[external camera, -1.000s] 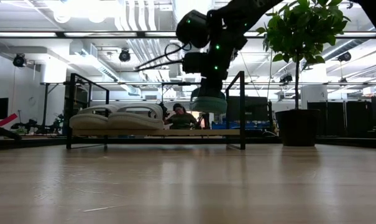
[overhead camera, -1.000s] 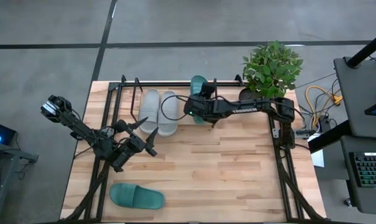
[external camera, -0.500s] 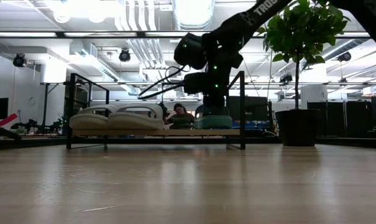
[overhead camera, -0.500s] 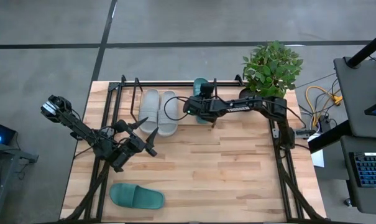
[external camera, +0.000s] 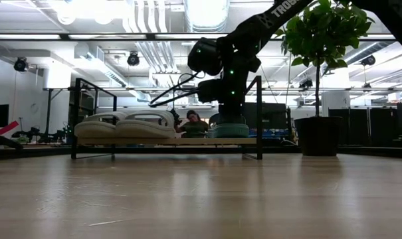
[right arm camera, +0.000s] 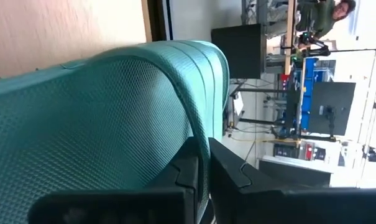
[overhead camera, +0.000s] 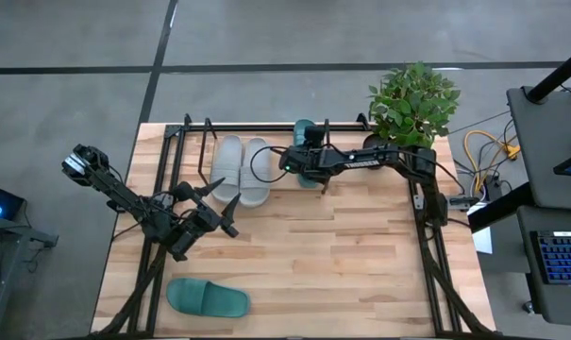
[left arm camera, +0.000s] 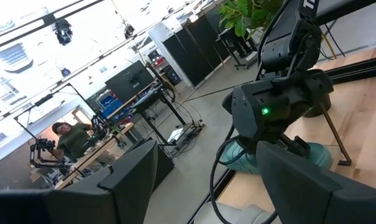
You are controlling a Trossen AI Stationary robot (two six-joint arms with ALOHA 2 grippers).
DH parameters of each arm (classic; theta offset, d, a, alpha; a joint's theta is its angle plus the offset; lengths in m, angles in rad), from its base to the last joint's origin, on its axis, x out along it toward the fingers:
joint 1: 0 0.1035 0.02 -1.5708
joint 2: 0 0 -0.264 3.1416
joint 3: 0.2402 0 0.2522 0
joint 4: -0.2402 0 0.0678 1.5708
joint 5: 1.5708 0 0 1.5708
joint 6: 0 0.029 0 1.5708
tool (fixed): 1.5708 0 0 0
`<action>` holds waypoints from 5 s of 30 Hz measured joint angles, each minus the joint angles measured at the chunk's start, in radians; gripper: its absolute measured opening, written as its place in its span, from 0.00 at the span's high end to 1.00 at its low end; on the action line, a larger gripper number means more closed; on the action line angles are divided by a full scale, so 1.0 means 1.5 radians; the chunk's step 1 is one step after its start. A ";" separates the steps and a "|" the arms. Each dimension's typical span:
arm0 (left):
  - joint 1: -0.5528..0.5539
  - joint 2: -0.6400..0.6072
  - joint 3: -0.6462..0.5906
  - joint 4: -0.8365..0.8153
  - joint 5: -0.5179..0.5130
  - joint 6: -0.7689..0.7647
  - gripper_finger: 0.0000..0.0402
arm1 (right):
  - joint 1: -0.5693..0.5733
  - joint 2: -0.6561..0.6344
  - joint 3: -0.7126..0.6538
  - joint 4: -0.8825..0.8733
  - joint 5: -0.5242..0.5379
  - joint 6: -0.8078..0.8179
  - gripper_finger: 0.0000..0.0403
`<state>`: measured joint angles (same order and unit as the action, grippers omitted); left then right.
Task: Pick and place slides into the shelf
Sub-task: Put the right green slide on the shelf, then put the left green slide on the shelf
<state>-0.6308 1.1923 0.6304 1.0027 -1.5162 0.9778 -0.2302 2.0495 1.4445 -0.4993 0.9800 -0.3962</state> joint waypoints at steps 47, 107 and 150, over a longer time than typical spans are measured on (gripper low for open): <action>0.000 0.000 0.000 -0.001 0.000 -0.001 0.36 | 0.040 -0.196 0.005 -0.119 -0.215 0.170 0.57; -0.098 -0.004 0.034 -0.157 0.517 -0.510 0.36 | 0.440 -0.572 -0.398 0.392 -0.350 0.042 0.59; -0.179 -0.011 0.117 -1.054 1.109 -2.144 0.36 | 0.370 -0.572 -0.354 0.331 -0.314 -0.023 0.59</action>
<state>-0.8989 1.1755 0.8052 -0.5784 0.1469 -2.2384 0.3245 1.1908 0.9131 -0.0033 0.5096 -0.4314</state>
